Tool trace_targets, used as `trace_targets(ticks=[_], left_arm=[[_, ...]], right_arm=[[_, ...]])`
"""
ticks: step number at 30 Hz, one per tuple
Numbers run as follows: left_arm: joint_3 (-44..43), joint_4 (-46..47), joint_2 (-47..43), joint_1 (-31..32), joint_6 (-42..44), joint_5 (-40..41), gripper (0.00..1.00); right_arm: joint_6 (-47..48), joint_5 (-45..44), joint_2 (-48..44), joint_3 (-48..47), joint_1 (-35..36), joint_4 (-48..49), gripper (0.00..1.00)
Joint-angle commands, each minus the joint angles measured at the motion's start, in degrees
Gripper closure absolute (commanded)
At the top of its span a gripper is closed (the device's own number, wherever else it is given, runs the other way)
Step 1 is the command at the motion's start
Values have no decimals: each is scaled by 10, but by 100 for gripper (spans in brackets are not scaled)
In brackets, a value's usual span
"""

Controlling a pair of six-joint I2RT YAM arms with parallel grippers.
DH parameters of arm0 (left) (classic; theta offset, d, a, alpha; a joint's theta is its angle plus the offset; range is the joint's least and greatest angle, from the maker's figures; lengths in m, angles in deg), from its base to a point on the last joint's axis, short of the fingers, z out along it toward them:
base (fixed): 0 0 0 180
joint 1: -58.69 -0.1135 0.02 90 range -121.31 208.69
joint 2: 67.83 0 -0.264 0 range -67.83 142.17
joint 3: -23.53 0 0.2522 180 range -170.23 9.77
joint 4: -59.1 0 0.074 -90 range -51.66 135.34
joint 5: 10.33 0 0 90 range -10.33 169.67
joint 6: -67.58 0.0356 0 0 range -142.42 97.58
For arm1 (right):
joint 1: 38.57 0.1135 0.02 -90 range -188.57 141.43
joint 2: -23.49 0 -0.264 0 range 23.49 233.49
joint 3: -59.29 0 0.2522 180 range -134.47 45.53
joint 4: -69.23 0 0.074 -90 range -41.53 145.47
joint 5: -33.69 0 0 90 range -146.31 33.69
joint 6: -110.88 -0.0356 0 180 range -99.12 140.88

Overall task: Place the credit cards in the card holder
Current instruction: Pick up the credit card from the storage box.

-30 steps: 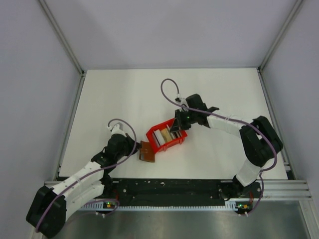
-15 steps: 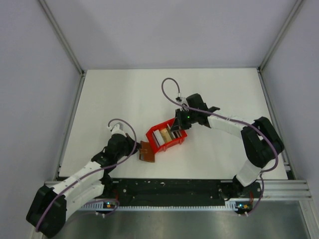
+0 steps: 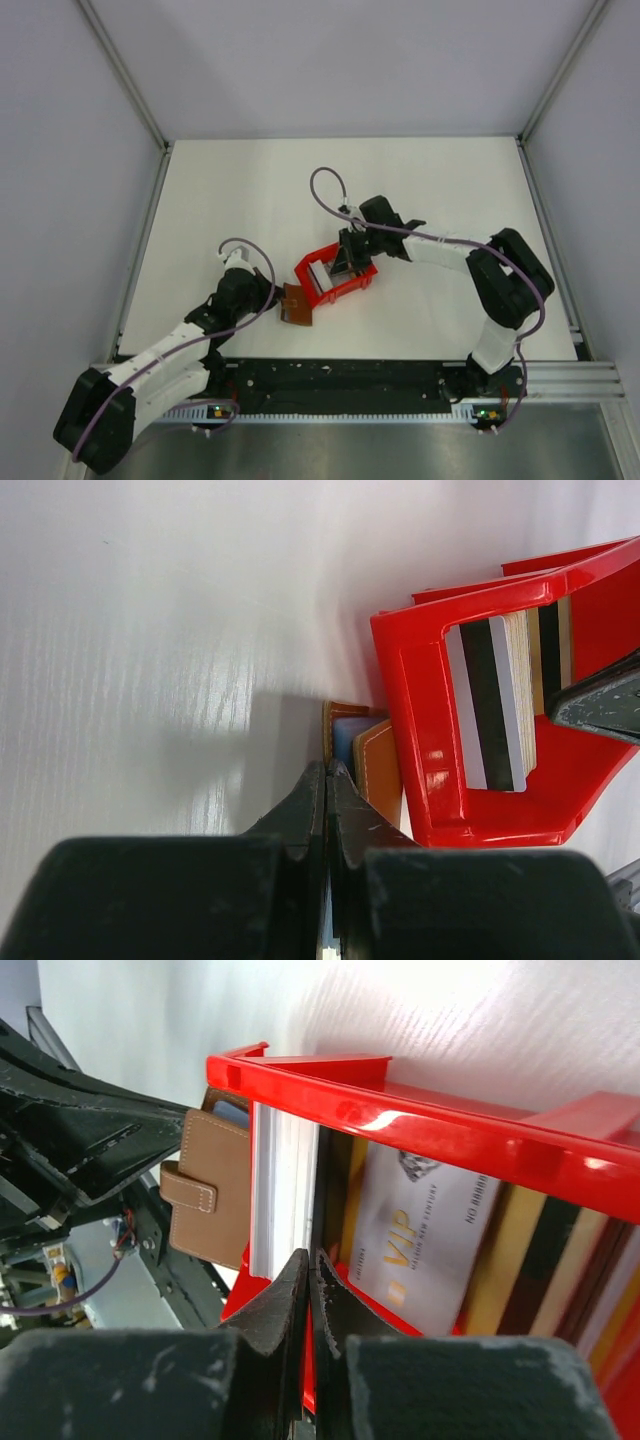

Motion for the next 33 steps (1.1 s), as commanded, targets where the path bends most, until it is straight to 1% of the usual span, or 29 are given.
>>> trace_targets(ticks=[1, 3, 5, 6, 7, 8, 9, 10, 16, 24, 29, 33], left_arm=[[-19, 37, 1, 1, 0, -12, 100], [-19, 37, 2, 1, 0, -12, 100], [-19, 38, 3, 1, -1, -12, 100], [-19, 37, 3, 1, 0, -12, 100], [-19, 38, 3, 1, 0, -12, 100], [-19, 37, 3, 1, 0, -12, 100], [-19, 37, 3, 1, 0, -12, 100], [-19, 37, 4, 1, 1, -12, 100], [-19, 38, 4, 1, 1, -12, 100], [-19, 40, 5, 1, 2, -12, 100], [-20, 40, 6, 1, 1, -12, 100], [-22, 41, 6, 1, 1, -12, 100]], right_arm=[[-21, 15, -34, 11, 7, 46, 100], [-25, 12, -47, 15, 7, 48, 100], [-16, -15, -55, 15, 6, 34, 100], [-8, -30, -55, 14, 7, 20, 94], [-5, -45, -57, 14, 7, 14, 81], [-1, -61, -60, 15, 7, 9, 70], [-1, -66, -59, 16, 6, 9, 63], [1, -67, -56, 15, 7, 9, 58], [3, -24, -5, -13, 9, 17, 53], [-2, 8, 41, -44, 26, 28, 51], [-14, 33, 34, -43, 27, 50, 51], [-21, 47, 20, -40, 27, 59, 53]])
